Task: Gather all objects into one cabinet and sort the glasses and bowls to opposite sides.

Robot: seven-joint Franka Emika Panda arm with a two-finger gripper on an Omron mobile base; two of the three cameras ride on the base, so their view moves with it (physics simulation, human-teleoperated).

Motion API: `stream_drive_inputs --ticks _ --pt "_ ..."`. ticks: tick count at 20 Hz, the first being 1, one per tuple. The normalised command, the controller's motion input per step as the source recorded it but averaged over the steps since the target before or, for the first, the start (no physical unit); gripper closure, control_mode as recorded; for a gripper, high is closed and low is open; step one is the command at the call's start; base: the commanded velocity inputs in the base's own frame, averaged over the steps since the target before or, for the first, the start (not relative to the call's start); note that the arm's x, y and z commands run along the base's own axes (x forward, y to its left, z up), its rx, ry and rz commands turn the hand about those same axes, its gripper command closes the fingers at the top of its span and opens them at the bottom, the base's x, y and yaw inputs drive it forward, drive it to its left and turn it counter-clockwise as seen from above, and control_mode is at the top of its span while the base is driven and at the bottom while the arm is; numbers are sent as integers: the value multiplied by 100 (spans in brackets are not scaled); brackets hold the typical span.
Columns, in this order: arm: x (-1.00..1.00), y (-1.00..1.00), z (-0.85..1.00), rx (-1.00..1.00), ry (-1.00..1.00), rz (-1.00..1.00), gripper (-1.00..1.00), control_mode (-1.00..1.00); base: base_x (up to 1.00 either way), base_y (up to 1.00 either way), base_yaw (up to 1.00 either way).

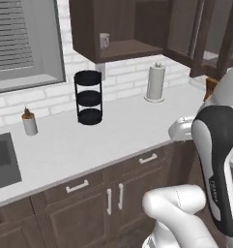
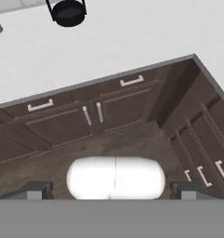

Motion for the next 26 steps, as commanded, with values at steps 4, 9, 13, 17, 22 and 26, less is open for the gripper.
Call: stream_drive_inputs --ticks 4,9,13,17,22,26 --pt "0 0 0 0 0 0 -100 100 64 -3 24" --pt "0 0 0 0 0 0 -100 100 64 -15 27" --pt "0 0 0 0 0 0 -100 100 17 -48 21" --pt "0 0 0 0 0 0 -100 100 11 -61 23" --pt "0 0 0 0 0 0 -100 100 30 -33 17" --pt "0 0 0 0 0 0 -100 100 42 -21 13"
